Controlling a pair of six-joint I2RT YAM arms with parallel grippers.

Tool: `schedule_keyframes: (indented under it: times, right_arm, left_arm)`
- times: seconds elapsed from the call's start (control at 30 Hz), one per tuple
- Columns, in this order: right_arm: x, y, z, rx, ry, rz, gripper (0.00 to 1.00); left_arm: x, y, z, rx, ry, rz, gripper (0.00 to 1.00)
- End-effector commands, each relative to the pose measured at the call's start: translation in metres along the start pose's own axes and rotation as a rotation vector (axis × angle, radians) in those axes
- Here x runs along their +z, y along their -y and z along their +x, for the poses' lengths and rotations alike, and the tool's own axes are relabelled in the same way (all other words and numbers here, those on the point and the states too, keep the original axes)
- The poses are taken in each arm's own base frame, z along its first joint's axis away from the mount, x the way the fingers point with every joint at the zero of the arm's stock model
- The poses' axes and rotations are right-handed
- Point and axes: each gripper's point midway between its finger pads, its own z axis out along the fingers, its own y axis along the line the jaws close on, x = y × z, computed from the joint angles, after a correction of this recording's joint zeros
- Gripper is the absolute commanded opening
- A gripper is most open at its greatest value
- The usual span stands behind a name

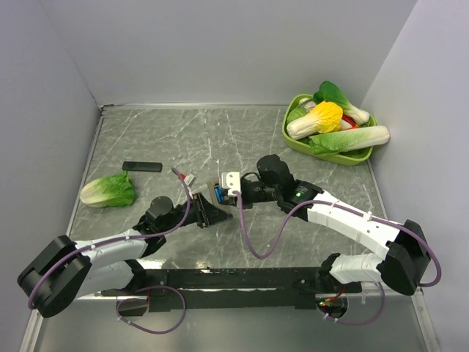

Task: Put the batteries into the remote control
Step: Load the battery into the remote control.

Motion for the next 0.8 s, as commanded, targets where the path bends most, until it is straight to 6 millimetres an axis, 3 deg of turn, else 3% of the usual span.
schedule_keyframes:
  times: [0.0,0.47,0.77]
  right_arm:
    - [0.004,0.022,-0.011,-0.019,0.020,0.079,0.30]
    - [0.012,0.041,-0.003,0.058,-0.044,0.129,0.11]
    - [0.024,0.038,-0.006,0.169,-0.074,0.067,0.00]
  left_arm:
    - [0.005,0.049,-0.007,0.094,-0.014,0.165,0.03]
    - [0.011,0.066,0.003,0.147,-0.061,0.198,0.03]
    - [0.017,0.073,0.014,0.230,-0.115,0.197,0.03]
